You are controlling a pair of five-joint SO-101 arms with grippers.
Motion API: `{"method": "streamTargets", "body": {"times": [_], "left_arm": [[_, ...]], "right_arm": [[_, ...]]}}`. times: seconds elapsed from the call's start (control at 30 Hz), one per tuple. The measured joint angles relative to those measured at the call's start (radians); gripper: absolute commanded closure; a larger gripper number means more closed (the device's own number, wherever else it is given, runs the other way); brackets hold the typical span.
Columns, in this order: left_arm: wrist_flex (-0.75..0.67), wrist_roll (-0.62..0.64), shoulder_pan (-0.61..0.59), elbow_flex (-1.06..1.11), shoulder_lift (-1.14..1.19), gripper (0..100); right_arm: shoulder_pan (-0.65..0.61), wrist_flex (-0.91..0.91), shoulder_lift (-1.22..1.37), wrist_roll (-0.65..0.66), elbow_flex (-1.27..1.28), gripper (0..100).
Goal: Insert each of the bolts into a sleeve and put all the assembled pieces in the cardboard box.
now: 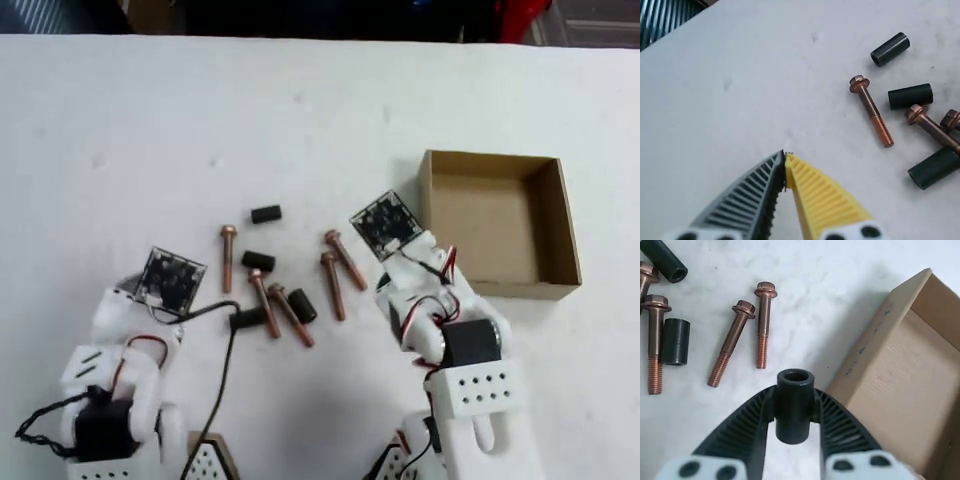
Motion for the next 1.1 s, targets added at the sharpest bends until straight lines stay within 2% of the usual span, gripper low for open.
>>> {"method": "streamTargets", "body": {"times": [0.27, 0.5, 0.73, 0.9, 1.1], "left_arm": [[0.064, -0.025, 0.0, -0.141, 0.009, 98], [0.064, -0.02, 0.0, -0.356, 0.362, 98], [0.064, 0.081, 0.009, -0.531, 0.749, 98], [0.063, 0.167, 0.133, -0.592, 0.957, 98], [0.021, 0.301, 0.232, -0.689, 1.2, 98]], "right_arm": [[0.0, -0.161, -0.003, -0.017, 0.135, 98.2], [-0.074, -0.296, -0.003, -0.018, 0.222, 98.2], [-0.08, -0.428, -0.003, -0.123, 0.276, 98.2], [-0.08, -0.529, -0.003, -0.132, 0.328, 98.2], [-0.078, -0.54, -0.003, -0.132, 0.331, 98.2]]}}
